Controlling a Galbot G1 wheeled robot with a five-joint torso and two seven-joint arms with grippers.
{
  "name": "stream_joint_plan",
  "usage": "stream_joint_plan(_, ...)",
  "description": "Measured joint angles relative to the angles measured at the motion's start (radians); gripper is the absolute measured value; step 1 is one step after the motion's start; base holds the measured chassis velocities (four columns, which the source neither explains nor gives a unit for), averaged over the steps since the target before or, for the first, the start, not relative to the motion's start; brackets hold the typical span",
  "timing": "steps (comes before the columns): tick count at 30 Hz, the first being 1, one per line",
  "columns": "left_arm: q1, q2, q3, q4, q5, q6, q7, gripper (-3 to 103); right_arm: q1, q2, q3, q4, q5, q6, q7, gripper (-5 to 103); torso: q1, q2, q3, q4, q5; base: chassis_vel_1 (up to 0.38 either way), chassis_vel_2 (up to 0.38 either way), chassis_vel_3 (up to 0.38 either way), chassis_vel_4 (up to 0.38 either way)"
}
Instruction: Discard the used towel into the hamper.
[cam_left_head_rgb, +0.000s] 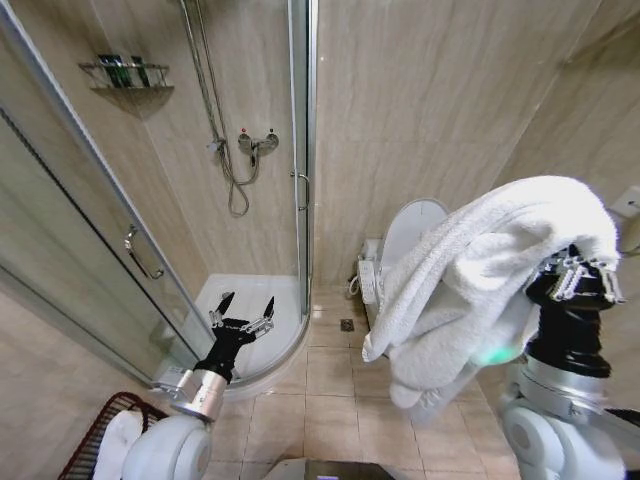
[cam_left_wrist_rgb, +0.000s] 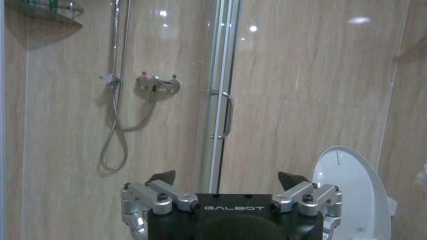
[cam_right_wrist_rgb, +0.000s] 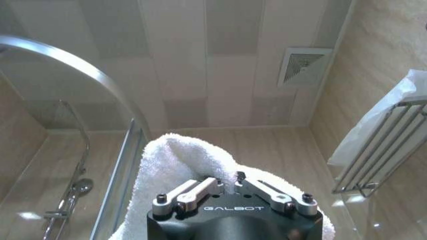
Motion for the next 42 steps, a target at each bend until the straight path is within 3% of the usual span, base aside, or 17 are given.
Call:
stream_joint_plan(23,0.000,0.000,0.000,0.000,0.000,0.000,0.000,100,-0.008,0.000,-0.002,0.000,0.010,0.013,0.002,3,-0.002,-0.005,-0.002,0.0001,0.0000,0.000,0.000,0.000,0.000)
stream_joint_plan(42,0.000,0.000,0.000,0.000,0.000,0.000,0.000,100,-0.005,0.000,-0.002,0.000,0.010,0.018,0.003,3,-0.003,-0.006,-0.003,0.0001,0.0000,0.107,-0.095,-0.114,0.098)
